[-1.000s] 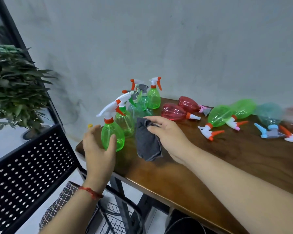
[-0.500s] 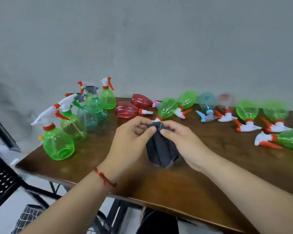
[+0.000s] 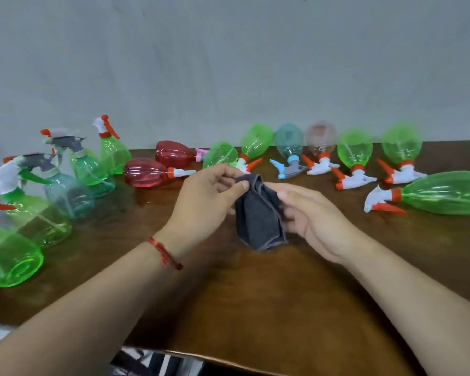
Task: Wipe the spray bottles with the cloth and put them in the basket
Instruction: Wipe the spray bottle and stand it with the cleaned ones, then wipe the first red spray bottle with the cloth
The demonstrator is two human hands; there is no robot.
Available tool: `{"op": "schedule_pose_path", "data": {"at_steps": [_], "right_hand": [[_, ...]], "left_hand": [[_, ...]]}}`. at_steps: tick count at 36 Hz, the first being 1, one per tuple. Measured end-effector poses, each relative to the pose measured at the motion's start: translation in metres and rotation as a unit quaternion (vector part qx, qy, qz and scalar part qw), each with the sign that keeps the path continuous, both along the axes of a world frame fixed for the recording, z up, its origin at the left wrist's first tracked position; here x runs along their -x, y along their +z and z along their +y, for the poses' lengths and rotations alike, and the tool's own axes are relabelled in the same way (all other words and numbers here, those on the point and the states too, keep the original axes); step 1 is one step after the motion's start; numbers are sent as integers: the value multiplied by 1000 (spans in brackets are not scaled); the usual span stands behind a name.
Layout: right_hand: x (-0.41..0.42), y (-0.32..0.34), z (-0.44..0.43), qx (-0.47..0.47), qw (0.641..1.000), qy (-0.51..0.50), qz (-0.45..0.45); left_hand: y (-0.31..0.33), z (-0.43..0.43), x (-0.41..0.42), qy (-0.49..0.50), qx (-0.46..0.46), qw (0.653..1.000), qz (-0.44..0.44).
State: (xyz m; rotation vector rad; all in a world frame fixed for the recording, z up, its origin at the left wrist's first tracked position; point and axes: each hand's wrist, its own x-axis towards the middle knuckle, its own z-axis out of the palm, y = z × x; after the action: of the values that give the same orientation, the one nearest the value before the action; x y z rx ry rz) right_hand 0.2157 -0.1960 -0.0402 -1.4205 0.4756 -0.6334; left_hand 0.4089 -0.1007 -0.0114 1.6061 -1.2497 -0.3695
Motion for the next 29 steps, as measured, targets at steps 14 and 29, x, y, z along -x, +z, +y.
{"op": "schedule_pose_path", "data": {"at_steps": [14, 29], "right_hand": [[8, -18, -18, -30, 988, -139, -67], [4, -25, -17, -9, 990, -133, -40]], "left_hand": [[4, -38, -130, 139, -189, 863, -447], [-15, -66, -192, 137, -300, 704, -629]]}}
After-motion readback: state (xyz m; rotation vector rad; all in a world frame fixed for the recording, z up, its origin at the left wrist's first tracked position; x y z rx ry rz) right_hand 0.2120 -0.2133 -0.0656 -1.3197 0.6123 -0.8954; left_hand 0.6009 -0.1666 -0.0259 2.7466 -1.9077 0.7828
